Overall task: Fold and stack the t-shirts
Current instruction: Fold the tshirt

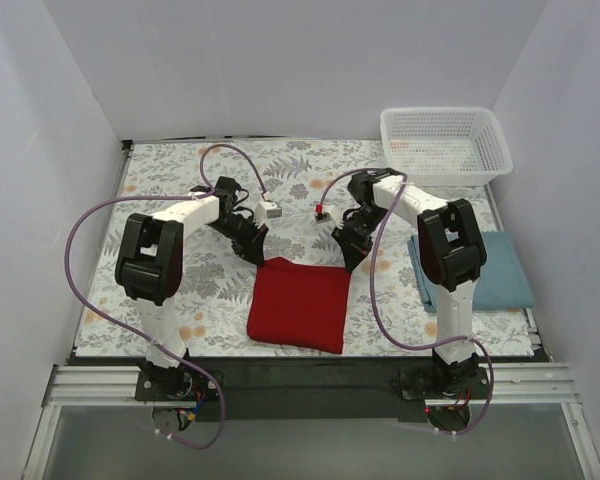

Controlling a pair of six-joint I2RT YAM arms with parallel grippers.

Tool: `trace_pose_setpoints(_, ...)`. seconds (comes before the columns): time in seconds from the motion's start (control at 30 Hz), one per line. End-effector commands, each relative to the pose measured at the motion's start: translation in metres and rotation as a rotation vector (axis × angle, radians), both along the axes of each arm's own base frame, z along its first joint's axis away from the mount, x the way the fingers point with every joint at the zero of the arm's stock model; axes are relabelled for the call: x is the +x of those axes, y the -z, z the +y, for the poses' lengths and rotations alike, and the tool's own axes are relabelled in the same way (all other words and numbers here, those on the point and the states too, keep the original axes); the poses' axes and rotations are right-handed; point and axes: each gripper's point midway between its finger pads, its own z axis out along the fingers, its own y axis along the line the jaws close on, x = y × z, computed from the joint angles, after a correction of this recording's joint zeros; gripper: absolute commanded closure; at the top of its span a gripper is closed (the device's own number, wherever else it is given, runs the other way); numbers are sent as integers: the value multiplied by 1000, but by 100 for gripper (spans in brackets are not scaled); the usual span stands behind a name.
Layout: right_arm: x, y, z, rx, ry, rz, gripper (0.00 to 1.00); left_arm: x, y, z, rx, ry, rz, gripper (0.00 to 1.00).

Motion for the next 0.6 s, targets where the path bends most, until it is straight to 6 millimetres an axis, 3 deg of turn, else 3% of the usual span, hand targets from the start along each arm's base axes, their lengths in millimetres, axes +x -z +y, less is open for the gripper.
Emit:
trace_pose_setpoints(0.0,20,-19,-23,-35,24,-110,99,24,-38,1,-41,-27,-150,100)
trace_pose_setpoints(0.13,53,-10,-29,-94,60,-178,99,37,-34,1,-27,-47,-173,100)
trace_pose_setpoints(0.27,96,9,-26,-150,93,-254,99,62,-5,3,22,-103,-150,100)
trace_pose_setpoints(0.37,120,22,-24,-179,115,-288,99,83,5,7,36,-153,-161,100)
trace_pose_setpoints(0.5,143,15,-16,-164,153,-339,99,102,20,15,65,-182,-168,100)
trace_pose_setpoints(0.57,144,1,-12,-143,166,-356,80,112,6,13,39,-210,-185,79)
